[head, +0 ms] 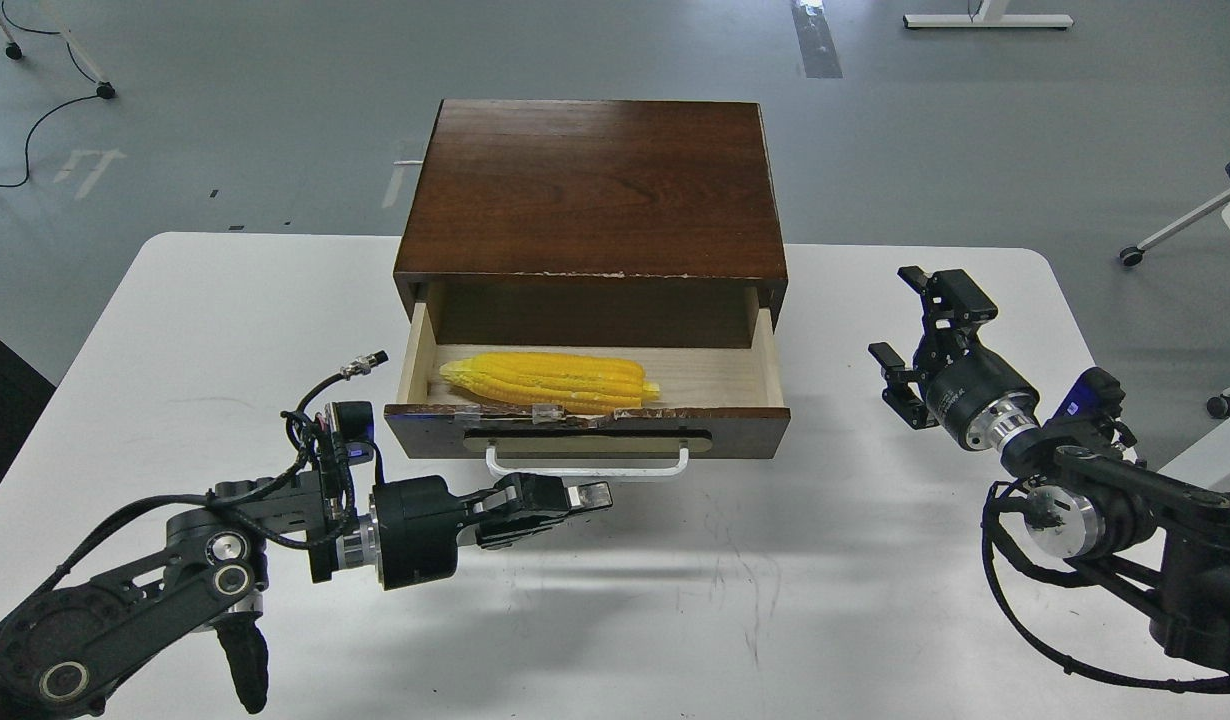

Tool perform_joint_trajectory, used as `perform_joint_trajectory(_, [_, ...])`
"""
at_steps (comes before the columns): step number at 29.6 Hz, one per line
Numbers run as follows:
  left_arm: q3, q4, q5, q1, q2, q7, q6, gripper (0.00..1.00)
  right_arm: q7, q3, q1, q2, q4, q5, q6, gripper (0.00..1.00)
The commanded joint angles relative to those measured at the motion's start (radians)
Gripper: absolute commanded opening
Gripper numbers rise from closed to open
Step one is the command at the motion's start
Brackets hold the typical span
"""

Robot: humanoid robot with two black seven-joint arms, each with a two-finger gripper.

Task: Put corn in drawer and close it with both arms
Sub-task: 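Bring the left gripper up against the drawer front below the handle, then push the drawer into the cabinet with the left gripper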

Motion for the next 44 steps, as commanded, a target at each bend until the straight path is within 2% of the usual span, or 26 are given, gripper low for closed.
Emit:
perform_joint_trajectory(1, [-0.001,0.002,-0.002,0.0,0.0,-0.002,0.001,0.0,0.0,0.0,0.0,0.0,0.0,0.0,0.0,1.0])
perform_joint_trajectory(44, [-0.031,0.093,-0.046,-0.054,-0.012,-0.002,0.0,0.0,0.0,0.0,-0.015,0.0,0.003,0.0,0.0,1.0])
